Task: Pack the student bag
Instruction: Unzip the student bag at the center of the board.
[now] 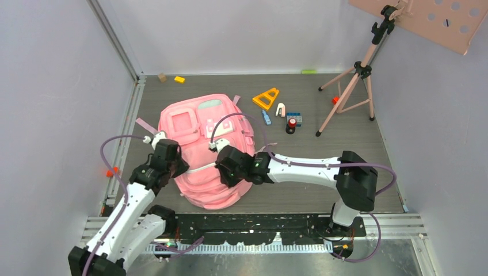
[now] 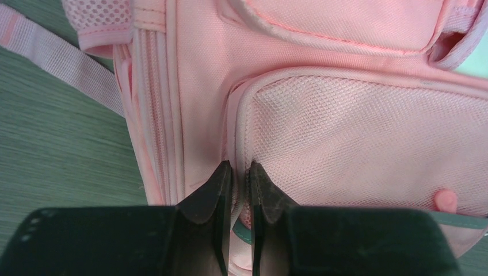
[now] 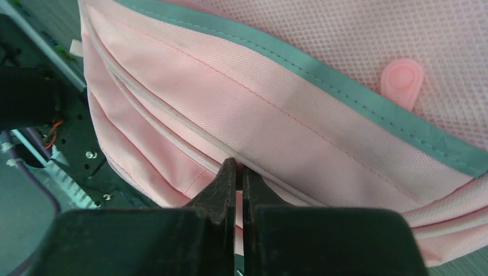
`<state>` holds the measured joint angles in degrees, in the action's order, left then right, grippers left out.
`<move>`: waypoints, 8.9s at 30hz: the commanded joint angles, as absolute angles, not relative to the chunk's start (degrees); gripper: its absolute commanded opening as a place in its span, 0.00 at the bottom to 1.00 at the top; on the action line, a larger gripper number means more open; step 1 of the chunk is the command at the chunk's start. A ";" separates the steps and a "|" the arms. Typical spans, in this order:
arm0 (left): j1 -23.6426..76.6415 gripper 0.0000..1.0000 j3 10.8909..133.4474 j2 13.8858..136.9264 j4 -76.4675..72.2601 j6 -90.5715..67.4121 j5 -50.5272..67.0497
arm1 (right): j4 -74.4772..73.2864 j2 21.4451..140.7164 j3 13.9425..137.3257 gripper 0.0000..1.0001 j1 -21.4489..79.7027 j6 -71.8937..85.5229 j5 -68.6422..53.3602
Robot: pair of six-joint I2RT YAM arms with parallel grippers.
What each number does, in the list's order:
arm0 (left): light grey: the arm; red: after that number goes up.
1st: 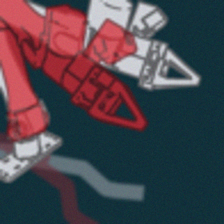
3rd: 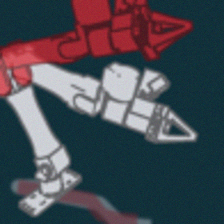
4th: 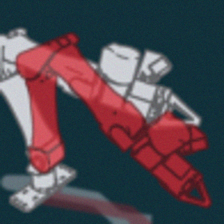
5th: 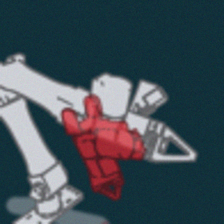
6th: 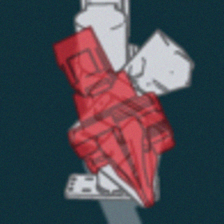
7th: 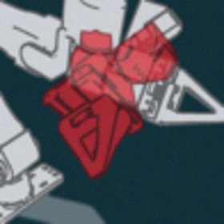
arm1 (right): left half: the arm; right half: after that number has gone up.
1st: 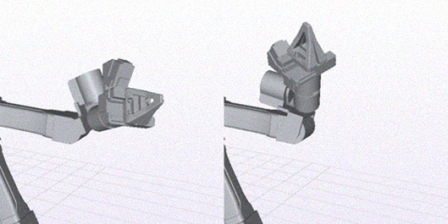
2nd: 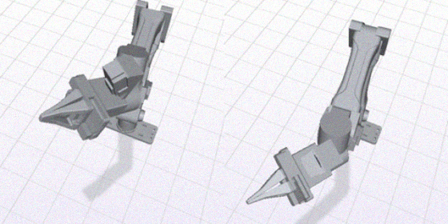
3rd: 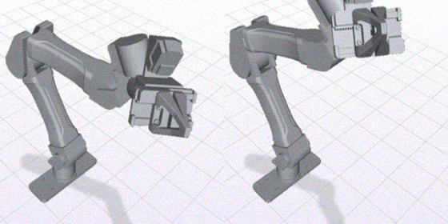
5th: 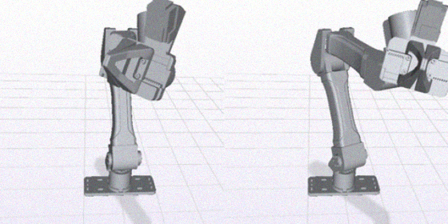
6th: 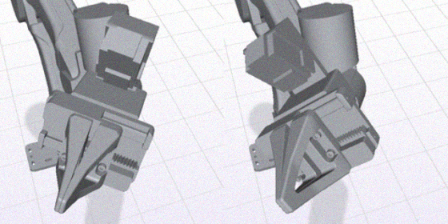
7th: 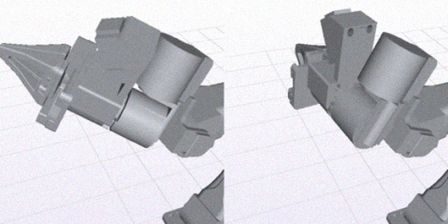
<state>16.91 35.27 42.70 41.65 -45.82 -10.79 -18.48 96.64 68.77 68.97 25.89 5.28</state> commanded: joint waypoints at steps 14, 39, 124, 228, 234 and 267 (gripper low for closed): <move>30.67 0.00 36.39 48.58 27.07 -60.05 -14.22 | -14.81 89.04 63.49 0.00 68.02 20.99 0.89; 30.67 0.00 35.98 44.65 27.71 -61.97 -16.97 | -8.50 93.86 67.97 0.00 73.56 22.34 0.89; 25.93 0.00 33.36 37.27 28.20 -59.95 -2.57 | -9.50 97.14 71.62 0.00 79.10 16.35 -6.01; 48.78 0.00 28.11 45.70 15.78 -25.06 -13.07 | -13.62 90.92 65.02 0.14 47.29 47.10 4.28; 48.76 0.00 27.43 42.53 19.12 -28.85 -17.71 | -13.42 89.37 64.53 0.00 47.29 46.34 5.86; 32.03 0.00 39.20 44.96 39.34 -29.49 -19.36 | -18.62 84.19 62.68 0.00 47.29 36.65 21.24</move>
